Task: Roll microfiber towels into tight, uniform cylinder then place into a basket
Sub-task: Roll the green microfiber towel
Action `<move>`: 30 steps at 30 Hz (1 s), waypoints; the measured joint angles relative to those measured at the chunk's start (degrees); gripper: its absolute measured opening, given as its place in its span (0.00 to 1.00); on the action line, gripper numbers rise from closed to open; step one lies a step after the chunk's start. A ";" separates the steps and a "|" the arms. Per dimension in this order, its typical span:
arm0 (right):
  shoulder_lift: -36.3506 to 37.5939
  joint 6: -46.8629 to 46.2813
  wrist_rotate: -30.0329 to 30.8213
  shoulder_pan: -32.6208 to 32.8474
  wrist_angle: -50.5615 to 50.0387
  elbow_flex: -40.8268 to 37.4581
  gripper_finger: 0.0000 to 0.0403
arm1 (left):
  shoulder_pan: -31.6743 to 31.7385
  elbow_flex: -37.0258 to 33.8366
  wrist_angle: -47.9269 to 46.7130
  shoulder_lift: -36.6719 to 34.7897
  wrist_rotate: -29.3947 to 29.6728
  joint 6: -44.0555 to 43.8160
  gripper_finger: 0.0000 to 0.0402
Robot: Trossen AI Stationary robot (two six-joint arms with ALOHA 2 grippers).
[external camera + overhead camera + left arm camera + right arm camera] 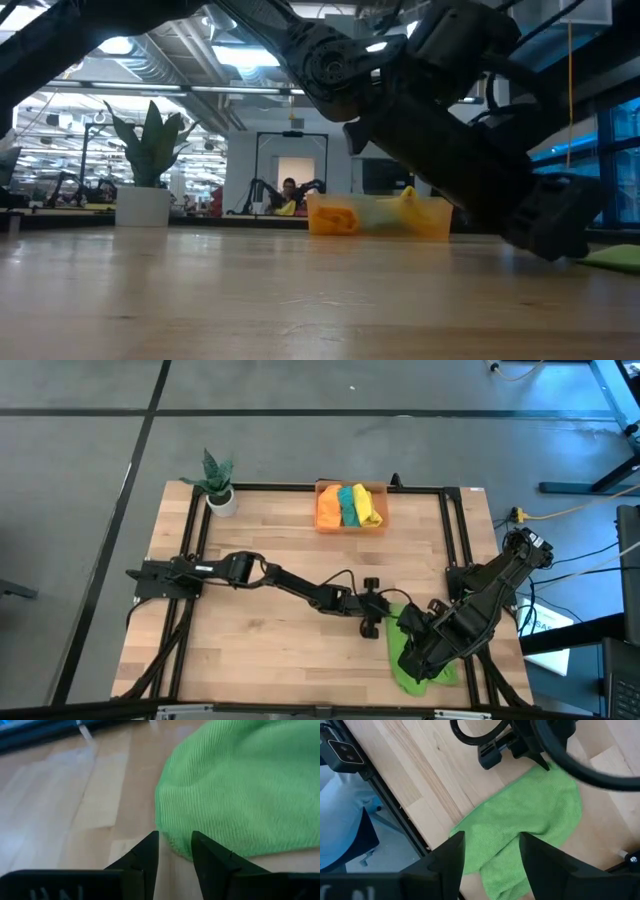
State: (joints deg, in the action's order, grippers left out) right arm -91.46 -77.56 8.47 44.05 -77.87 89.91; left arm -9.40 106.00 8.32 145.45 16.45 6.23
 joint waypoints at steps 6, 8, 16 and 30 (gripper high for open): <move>0.00 0.02 0.82 0.00 0.00 0.00 0.47 | 1.12 0.15 -2.92 -0.28 0.02 -1.61 0.27; 0.00 0.02 0.92 0.00 0.00 -0.01 0.47 | 1.19 0.17 -3.14 -0.28 -0.34 -1.62 0.26; 0.00 0.04 2.43 0.00 0.44 -0.02 0.47 | 1.40 0.37 -7.81 -0.60 -1.15 -0.13 0.02; -0.26 0.26 7.91 0.02 0.66 -0.04 0.47 | 0.23 0.07 -32.20 -7.32 -0.30 5.56 0.00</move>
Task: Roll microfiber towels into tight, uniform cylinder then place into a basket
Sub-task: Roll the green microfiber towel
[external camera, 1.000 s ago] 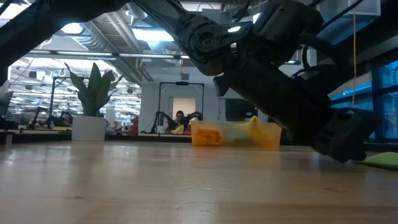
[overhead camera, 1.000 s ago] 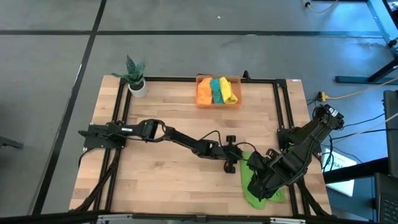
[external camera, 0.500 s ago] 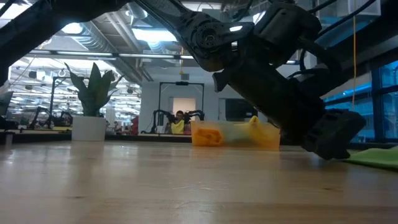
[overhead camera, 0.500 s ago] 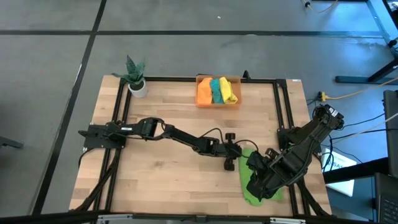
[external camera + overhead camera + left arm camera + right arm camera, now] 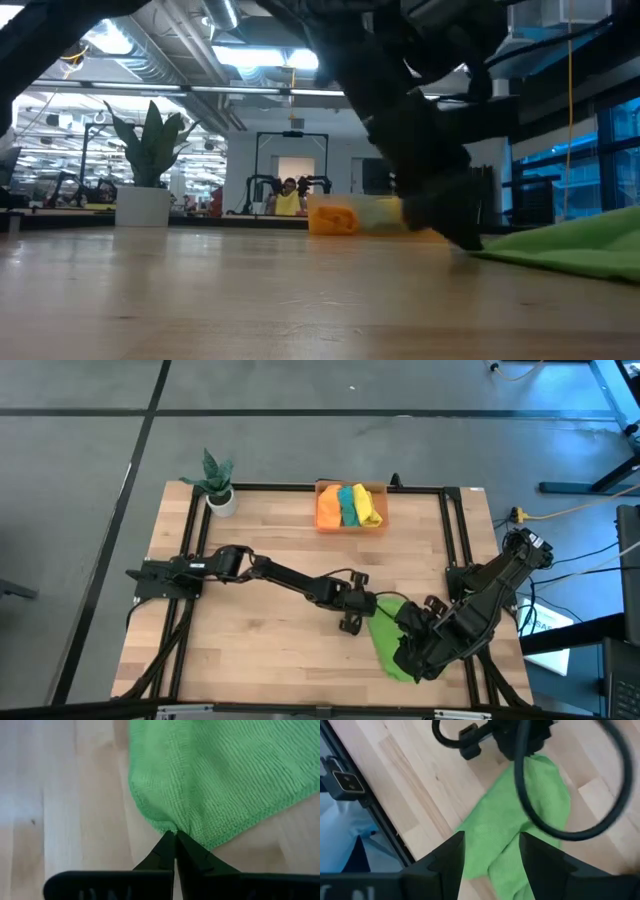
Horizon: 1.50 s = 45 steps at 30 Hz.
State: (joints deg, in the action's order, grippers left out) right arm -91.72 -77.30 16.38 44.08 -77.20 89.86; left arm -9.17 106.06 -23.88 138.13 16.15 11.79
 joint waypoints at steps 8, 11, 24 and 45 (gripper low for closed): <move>-0.01 0.00 2.07 0.18 1.24 -0.18 0.47 | -0.23 0.18 -22.10 -2.69 3.50 0.35 0.00; -0.11 0.02 2.14 0.20 1.15 -0.26 0.47 | -0.29 0.13 -30.19 -2.72 5.57 -1.72 0.00; -0.15 0.26 2.60 0.22 1.19 -0.26 0.47 | -2.69 -0.31 -52.36 -2.13 11.14 -11.08 0.00; -0.15 0.26 2.58 0.22 1.19 -0.26 0.47 | -3.24 -0.11 -51.53 -2.38 12.82 -13.71 0.18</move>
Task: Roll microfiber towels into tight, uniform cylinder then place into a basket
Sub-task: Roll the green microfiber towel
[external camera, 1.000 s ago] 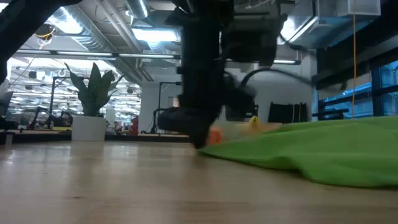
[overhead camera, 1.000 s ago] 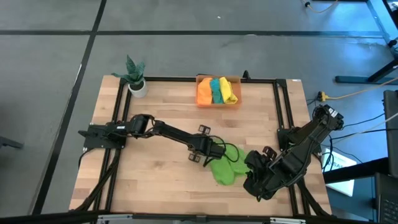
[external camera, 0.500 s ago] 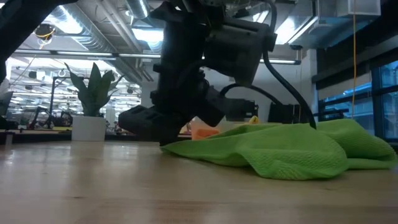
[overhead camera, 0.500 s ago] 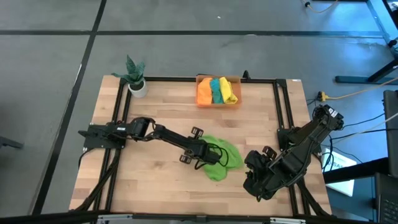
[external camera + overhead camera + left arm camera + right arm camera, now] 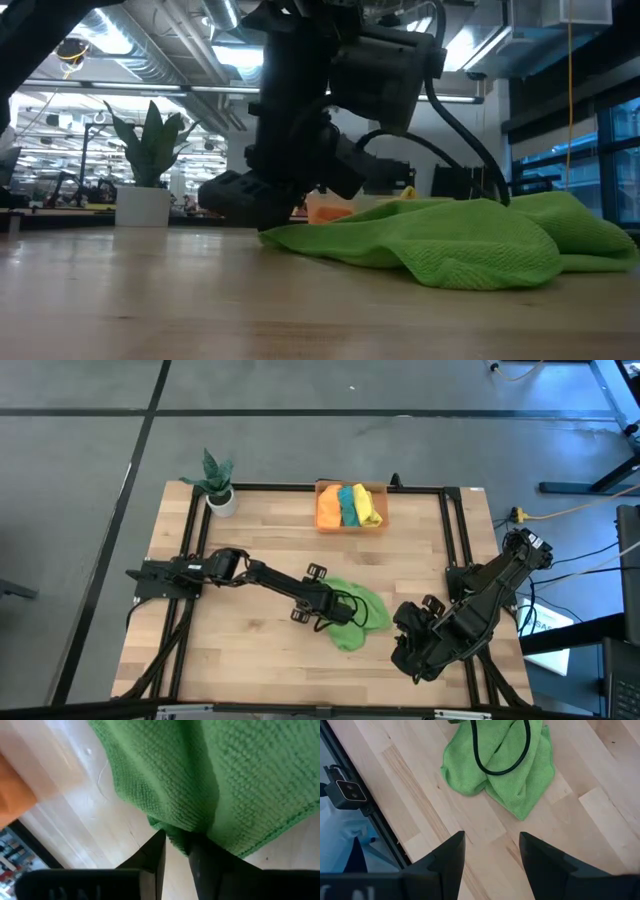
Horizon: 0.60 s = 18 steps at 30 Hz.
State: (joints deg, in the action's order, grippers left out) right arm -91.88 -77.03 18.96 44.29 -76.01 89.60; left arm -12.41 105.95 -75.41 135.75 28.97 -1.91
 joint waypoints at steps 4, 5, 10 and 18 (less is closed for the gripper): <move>0.00 0.00 0.28 0.00 0.00 0.00 0.47 | 0.01 -0.02 -0.67 -2.41 -0.28 -2.21 0.19; 0.00 0.00 0.66 0.00 0.00 0.00 0.47 | 0.01 -0.02 -0.93 -3.30 -0.43 -2.53 0.19; 0.00 0.00 1.47 -0.02 0.05 0.00 0.47 | -0.73 0.02 -1.64 -8.66 -0.34 -4.32 0.19; -0.02 2.16 4.45 0.02 0.17 0.00 0.47 | -2.94 0.10 -7.36 -18.61 0.05 -10.69 0.19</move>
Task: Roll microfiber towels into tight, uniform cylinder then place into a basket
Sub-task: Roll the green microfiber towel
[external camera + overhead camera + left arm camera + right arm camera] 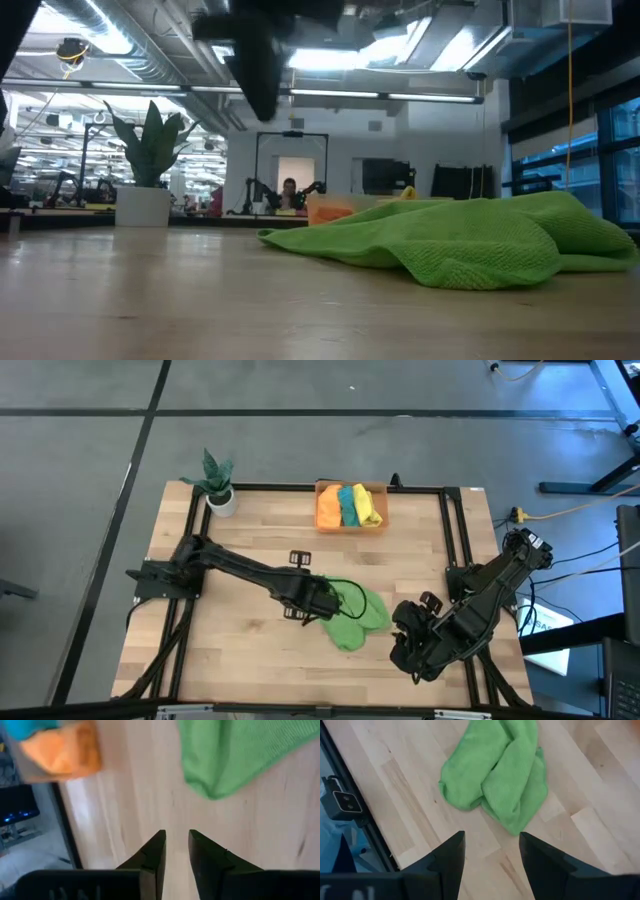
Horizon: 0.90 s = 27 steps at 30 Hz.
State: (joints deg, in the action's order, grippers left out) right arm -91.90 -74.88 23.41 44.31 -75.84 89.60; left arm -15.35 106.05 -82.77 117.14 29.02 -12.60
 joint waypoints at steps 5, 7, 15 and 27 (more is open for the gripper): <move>-0.30 1.84 0.99 0.00 1.14 0.00 0.47 | -3.71 0.02 -7.30 -4.47 0.30 -9.29 0.19; -1.01 1.94 1.15 0.00 1.25 0.01 0.47 | -5.93 -0.73 -7.02 -6.39 0.48 -11.67 0.19; -8.12 3.51 2.59 -0.28 3.21 0.02 0.47 | -17.56 -9.91 -6.99 -15.82 0.72 -29.79 0.19; -20.25 25.00 2.03 -6.66 29.35 0.02 0.47 | -33.80 -25.42 -1.72 -21.53 9.28 -56.51 0.19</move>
State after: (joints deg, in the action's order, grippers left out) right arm -112.15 -49.87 25.44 37.66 -46.48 89.62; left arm -49.15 80.63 -84.49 95.61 38.30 -69.11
